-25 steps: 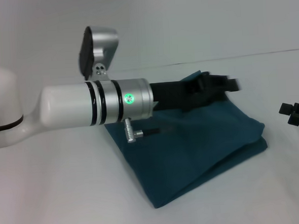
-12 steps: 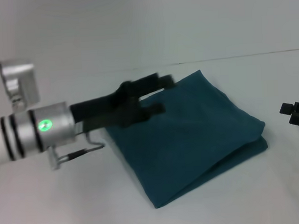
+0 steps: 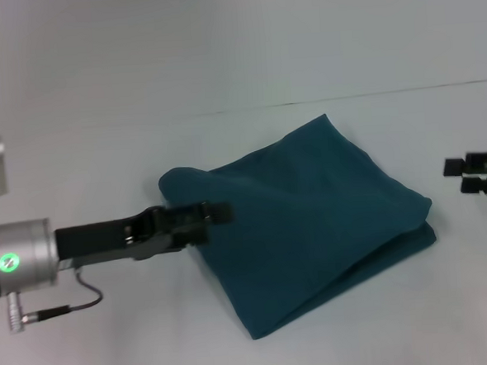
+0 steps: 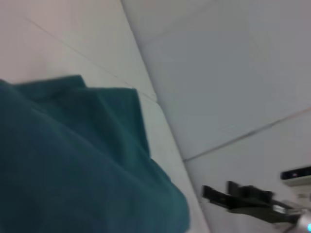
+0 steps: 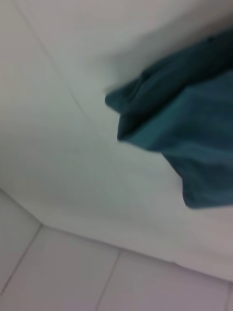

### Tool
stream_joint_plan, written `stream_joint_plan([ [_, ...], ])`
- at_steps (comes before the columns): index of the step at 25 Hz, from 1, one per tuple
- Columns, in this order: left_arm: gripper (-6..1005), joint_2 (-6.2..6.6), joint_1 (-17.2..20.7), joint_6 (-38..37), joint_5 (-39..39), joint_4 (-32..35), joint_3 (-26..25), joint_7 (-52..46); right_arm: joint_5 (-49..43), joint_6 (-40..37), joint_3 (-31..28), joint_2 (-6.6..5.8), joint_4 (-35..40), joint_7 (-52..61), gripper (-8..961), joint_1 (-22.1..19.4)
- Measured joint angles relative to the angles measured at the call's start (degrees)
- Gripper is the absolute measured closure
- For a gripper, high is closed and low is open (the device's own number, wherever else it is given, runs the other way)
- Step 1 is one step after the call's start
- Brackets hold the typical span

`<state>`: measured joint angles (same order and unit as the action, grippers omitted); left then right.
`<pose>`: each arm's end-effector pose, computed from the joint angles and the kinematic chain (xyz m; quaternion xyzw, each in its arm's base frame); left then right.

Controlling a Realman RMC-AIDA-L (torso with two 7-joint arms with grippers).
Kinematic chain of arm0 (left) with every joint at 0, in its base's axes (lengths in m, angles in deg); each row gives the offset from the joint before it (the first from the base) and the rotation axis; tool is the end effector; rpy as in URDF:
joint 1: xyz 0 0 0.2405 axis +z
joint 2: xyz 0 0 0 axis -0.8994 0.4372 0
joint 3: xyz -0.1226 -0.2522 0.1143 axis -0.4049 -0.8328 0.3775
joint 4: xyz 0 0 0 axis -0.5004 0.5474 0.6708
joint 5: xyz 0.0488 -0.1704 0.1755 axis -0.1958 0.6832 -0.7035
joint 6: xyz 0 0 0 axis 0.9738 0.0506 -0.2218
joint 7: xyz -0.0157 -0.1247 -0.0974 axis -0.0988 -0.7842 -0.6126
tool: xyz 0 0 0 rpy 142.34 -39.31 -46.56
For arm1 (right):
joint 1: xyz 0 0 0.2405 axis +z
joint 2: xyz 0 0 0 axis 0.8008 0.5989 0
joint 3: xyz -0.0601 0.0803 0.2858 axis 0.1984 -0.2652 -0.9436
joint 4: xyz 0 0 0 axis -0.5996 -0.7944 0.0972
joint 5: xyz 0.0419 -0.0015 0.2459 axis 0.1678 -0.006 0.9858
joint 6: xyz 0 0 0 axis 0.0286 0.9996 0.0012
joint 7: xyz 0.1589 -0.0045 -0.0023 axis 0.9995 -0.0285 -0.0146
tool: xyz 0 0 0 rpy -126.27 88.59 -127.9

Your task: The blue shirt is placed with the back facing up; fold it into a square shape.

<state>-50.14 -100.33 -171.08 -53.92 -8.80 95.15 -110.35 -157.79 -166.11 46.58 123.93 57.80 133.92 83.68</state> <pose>-0.2676 0.4145 -0.0585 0.7712 0.5750 0.2709 0.0335 0.3992 0.4078 0.0875 -0.7057 0.6464 0.2454 0.1545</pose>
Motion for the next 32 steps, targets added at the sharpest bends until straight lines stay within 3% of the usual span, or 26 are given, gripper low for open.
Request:
stream_joint_plan([
  [5,51,-0.41,2.88,-0.29,-1.83,1.38,-5.76,0.74,-1.81,-2.65,3.07,-1.49,4.21,7.96,242,4.58],
  [9,52,-0.58,4.35,-0.40,-1.81,2.25,-9.78,0.08,-9.11,-2.67,4.68,-1.90,6.10,14.60,241,9.35],
  [16,51,-0.62,4.75,-0.52,-1.37,2.54,-11.71,-1.06,-22.42,-3.01,4.74,-1.05,7.19,18.76,241,14.10],
  [32,51,-1.57,2.30,0.22,-1.12,2.30,-12.43,-1.14,-22.86,4.27,5.44,2.26,0.62,18.25,260,14.06],
])
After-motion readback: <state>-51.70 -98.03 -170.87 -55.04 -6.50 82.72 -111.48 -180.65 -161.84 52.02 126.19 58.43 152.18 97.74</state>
